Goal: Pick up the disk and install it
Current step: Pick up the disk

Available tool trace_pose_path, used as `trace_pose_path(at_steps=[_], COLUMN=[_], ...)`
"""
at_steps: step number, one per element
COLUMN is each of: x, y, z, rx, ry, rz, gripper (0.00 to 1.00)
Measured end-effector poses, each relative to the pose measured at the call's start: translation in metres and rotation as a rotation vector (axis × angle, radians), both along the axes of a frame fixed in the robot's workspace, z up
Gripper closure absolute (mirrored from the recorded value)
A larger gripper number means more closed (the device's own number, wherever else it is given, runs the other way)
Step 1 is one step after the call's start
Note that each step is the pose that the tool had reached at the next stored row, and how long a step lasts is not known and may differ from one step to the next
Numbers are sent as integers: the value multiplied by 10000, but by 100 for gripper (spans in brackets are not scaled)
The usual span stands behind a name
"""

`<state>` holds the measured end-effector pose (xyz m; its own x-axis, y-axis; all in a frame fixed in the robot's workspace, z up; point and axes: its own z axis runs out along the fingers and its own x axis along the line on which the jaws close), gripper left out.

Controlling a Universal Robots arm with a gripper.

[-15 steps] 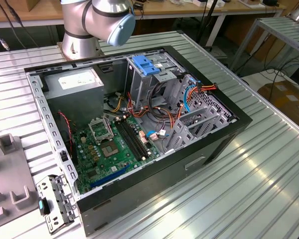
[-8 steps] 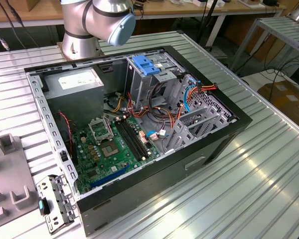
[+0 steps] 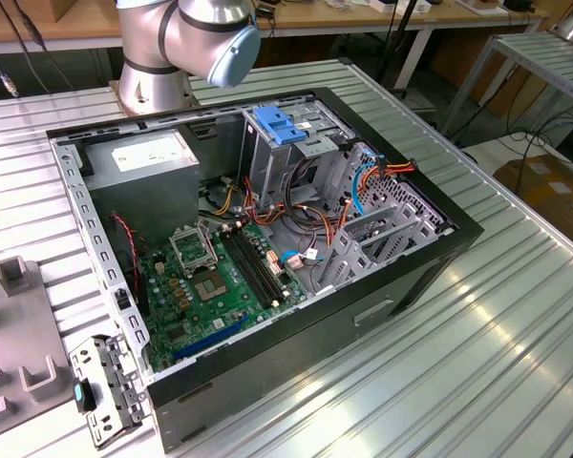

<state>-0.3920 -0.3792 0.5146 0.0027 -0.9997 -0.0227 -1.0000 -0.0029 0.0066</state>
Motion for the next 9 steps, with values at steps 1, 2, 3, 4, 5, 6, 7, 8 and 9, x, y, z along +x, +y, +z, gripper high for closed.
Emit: trace_pose_path(at_steps=[1, 2, 3, 4, 5, 6, 7, 8, 9], x=[14, 43, 80, 102, 125, 154, 172, 185, 206], y=[-1, -1, -2, -2, -2, -2, -2, -2, -2], z=[-1, -1, -1, -1, -1, -2, -2, -2, -2], rx=[0, 0, -1, 0, 0, 0, 0, 0, 0], ry=[-1, -1, 2, 2, 3, 2, 2, 3, 3], rz=[0, 0, -1, -1, -1, 0, 0, 0, 0], gripper=[63, 63, 63, 63, 63, 63, 63, 63, 63])
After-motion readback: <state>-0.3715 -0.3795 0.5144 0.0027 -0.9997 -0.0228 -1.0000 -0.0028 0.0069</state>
